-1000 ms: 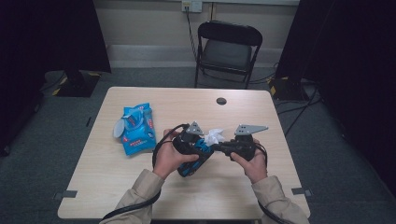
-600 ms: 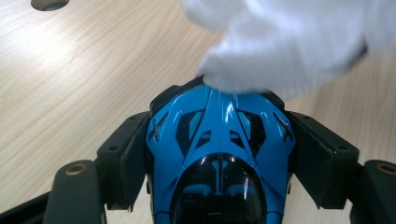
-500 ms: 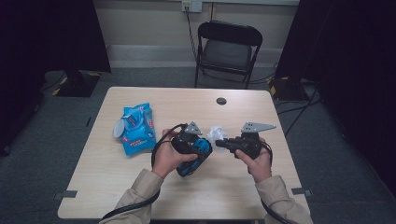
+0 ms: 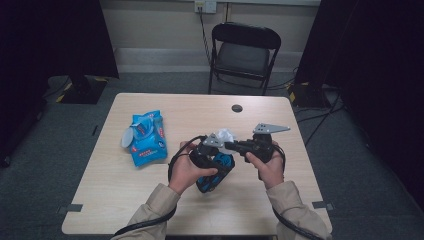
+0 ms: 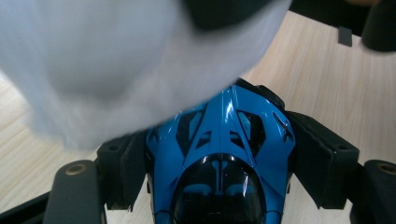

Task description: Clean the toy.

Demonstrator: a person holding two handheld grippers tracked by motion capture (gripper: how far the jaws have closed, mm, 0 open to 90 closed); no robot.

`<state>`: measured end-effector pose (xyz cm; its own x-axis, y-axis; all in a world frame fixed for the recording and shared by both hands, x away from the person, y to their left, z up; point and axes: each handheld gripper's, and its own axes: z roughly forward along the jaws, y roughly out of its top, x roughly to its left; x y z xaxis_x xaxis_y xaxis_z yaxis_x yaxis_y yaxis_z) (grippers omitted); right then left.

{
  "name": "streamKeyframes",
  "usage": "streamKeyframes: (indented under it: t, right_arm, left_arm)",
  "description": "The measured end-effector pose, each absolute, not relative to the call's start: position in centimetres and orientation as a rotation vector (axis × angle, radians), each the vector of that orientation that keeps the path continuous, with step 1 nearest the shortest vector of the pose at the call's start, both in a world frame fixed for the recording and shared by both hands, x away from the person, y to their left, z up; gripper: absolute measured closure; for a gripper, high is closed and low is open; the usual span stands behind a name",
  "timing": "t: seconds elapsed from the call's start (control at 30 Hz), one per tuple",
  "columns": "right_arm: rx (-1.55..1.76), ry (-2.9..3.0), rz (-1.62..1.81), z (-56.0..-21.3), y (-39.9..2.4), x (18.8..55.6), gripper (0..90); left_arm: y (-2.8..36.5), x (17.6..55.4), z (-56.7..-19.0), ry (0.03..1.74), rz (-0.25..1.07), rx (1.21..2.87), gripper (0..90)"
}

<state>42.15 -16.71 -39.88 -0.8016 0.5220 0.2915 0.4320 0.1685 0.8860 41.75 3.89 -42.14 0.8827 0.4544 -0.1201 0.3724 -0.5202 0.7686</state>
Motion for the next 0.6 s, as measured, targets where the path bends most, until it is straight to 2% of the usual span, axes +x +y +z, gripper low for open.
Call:
streamKeyframes:
  t: [0.2, 0.6]
  right_arm:
    - [0.991, 2.365, 1.7, -41.4, -16.6, 42.2, 87.0]
    - [0.962, 2.41, 1.654, -41.9, -17.2, 41.5, 87.0]
  left_arm:
    - [4.5, 41.9, -41.8, 0.601, 0.141, 2.177, 26.2]
    - [5.2, 42.2, -42.4, 0.64, 0.167, 2.18, 26.2]
